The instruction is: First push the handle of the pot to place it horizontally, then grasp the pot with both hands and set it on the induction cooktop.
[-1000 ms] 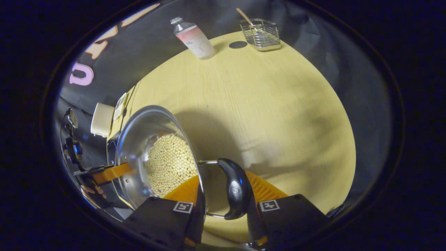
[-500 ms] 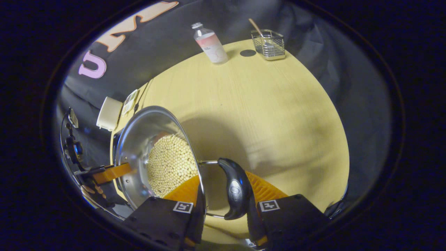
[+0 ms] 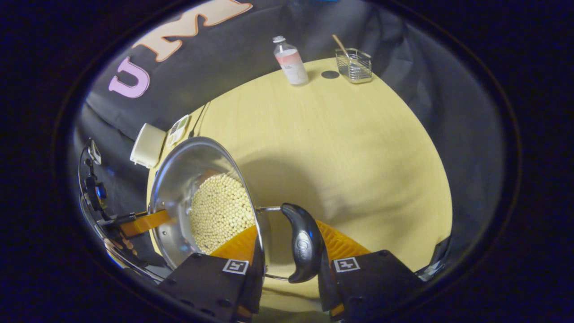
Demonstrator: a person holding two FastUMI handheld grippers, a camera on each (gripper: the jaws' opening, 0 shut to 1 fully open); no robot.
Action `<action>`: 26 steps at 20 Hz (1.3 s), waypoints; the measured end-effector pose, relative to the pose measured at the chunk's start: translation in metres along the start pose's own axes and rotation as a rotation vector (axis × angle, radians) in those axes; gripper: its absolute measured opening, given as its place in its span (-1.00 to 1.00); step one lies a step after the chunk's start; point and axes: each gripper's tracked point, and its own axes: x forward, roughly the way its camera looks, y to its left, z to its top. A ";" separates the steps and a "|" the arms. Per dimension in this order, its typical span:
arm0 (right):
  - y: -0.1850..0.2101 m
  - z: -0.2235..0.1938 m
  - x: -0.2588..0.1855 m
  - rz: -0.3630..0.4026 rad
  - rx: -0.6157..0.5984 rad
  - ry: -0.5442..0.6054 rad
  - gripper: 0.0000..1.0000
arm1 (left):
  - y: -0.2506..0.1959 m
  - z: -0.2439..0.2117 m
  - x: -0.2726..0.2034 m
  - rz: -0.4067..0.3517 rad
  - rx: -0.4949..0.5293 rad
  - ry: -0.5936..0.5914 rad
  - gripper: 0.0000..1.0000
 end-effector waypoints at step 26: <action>0.247 -0.055 0.081 -0.016 -0.023 0.075 0.08 | 0.224 0.004 -0.030 0.084 -0.012 -0.005 0.20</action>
